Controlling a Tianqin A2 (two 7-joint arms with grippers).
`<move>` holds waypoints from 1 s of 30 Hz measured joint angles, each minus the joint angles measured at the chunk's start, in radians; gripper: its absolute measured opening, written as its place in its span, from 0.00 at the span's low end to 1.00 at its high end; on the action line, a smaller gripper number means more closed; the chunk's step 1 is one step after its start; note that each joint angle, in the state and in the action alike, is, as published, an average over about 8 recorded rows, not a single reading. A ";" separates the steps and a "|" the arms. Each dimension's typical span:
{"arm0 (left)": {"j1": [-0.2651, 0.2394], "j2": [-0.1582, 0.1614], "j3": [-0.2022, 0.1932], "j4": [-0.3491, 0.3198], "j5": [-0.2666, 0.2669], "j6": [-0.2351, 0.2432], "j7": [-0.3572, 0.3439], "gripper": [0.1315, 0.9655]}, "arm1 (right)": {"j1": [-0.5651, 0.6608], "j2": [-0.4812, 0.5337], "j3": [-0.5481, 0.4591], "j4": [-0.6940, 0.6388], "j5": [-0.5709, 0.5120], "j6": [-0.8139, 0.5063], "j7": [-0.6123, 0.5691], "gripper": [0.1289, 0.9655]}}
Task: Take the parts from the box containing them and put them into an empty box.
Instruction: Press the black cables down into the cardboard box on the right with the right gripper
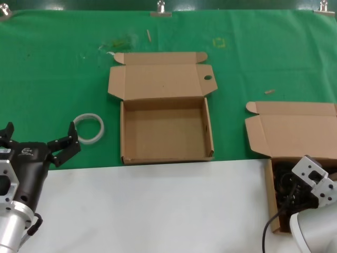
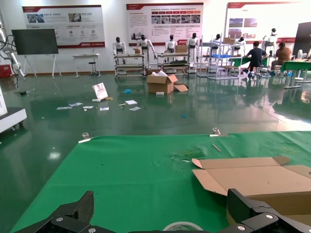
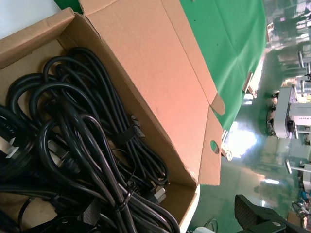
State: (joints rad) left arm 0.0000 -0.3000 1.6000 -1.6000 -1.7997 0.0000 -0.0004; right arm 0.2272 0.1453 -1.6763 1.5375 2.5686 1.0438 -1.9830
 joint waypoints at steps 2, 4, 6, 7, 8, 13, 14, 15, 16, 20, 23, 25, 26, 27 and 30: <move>0.000 0.000 0.000 0.000 0.000 0.000 0.000 1.00 | 0.005 0.000 0.002 -0.012 0.001 -0.010 -0.002 0.98; 0.000 0.000 0.000 0.000 0.000 0.000 0.000 1.00 | 0.009 0.000 0.003 -0.023 0.002 -0.019 -0.003 0.97; 0.000 0.000 0.000 0.000 0.000 0.000 0.000 1.00 | 0.012 -0.001 0.004 -0.032 0.002 -0.026 -0.004 0.97; 0.000 0.000 0.000 0.000 0.000 0.000 0.000 1.00 | 0.014 -0.002 0.005 -0.036 0.002 -0.028 -0.004 0.97; 0.000 0.000 0.000 0.000 0.000 0.000 0.000 1.00 | 0.015 -0.002 0.005 -0.039 0.001 -0.031 -0.004 0.96; 0.000 0.000 0.000 0.000 0.000 0.000 0.000 1.00 | 0.015 -0.008 0.006 -0.048 -0.004 -0.039 0.000 0.89; 0.000 0.000 0.000 0.000 0.000 0.000 0.000 1.00 | 0.014 -0.009 0.006 -0.049 -0.005 -0.040 0.001 0.88; 0.000 0.000 0.000 0.000 0.000 0.000 0.000 1.00 | 0.012 -0.010 0.007 -0.049 -0.007 -0.041 0.002 0.86; 0.000 0.000 0.000 0.000 0.000 0.000 0.000 1.00 | 0.011 -0.011 0.007 -0.049 -0.008 -0.042 0.003 0.86; 0.000 0.000 0.000 0.000 0.000 0.000 0.000 1.00 | 0.004 -0.013 0.008 -0.046 -0.011 -0.043 0.009 0.77; 0.000 0.000 0.000 0.000 0.000 0.000 0.000 1.00 | -0.002 -0.013 0.008 -0.043 -0.013 -0.044 0.014 0.70; 0.000 0.000 0.000 0.000 0.000 0.000 0.000 1.00 | -0.006 -0.013 0.008 -0.041 -0.014 -0.044 0.018 0.68; 0.000 0.000 0.000 0.000 0.000 0.000 0.000 1.00 | -0.008 -0.013 0.007 -0.040 -0.014 -0.044 0.020 0.65; 0.000 0.000 0.000 0.000 0.000 0.000 0.000 1.00 | -0.010 -0.013 0.006 -0.040 -0.014 -0.044 0.021 0.61; 0.000 0.000 0.000 0.000 0.000 0.000 0.000 1.00 | -0.014 -0.013 0.003 -0.038 -0.014 -0.044 0.025 0.52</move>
State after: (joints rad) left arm 0.0000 -0.3000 1.6000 -1.6000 -1.7997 0.0000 -0.0002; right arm 0.2133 0.1321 -1.6734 1.4993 2.5544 1.0001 -1.9585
